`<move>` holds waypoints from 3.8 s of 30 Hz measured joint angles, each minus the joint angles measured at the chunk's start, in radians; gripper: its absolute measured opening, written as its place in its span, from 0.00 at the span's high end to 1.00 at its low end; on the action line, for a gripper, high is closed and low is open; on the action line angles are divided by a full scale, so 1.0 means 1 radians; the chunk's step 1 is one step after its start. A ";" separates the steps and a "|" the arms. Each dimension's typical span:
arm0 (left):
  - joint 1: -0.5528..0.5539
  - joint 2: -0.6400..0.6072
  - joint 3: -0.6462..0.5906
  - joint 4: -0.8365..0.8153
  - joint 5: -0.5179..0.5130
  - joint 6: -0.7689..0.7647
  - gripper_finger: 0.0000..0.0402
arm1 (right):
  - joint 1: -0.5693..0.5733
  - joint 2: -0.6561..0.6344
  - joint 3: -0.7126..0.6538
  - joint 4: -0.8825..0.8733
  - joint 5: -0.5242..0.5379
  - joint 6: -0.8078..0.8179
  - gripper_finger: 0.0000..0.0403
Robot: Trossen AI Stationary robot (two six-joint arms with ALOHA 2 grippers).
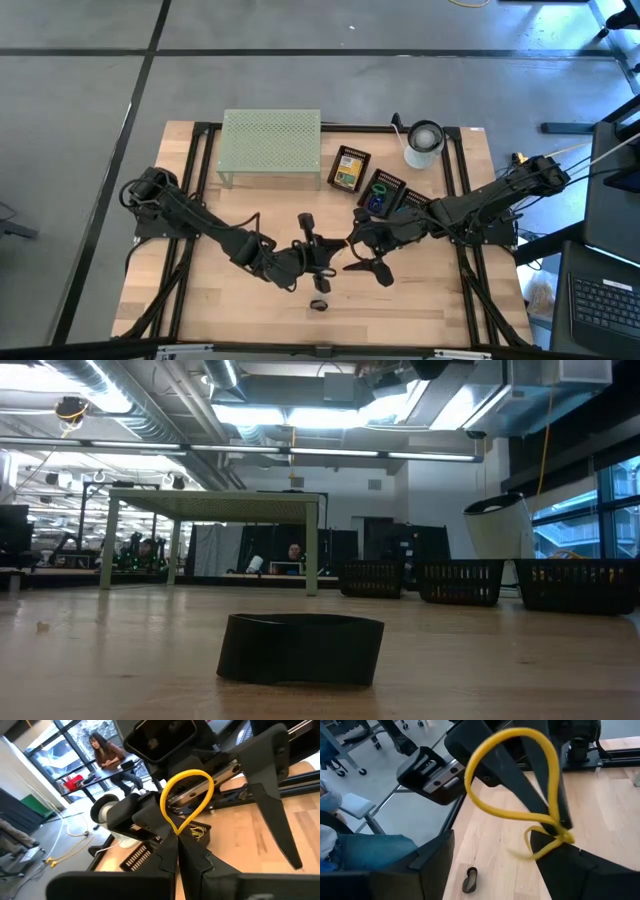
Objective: Pick & Place Office Desk Supplies
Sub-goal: Put the yellow rubber band into the bottom black bin
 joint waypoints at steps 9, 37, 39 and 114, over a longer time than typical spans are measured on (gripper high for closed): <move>-0.010 0.000 0.000 0.000 -0.004 0.002 0.99 | 0.000 0.000 0.000 -0.010 0.053 0.001 0.43; -0.010 0.000 0.000 0.023 -0.048 0.052 0.99 | -0.004 0.000 0.000 -0.023 0.101 0.003 0.46; -0.010 0.000 0.000 0.023 -0.048 0.052 0.99 | -0.004 -0.001 0.000 -0.023 0.101 0.003 0.48; -0.143 0.000 0.000 -0.376 -0.220 -0.455 0.65 | -0.070 -0.152 -0.037 -1.380 0.338 1.051 0.99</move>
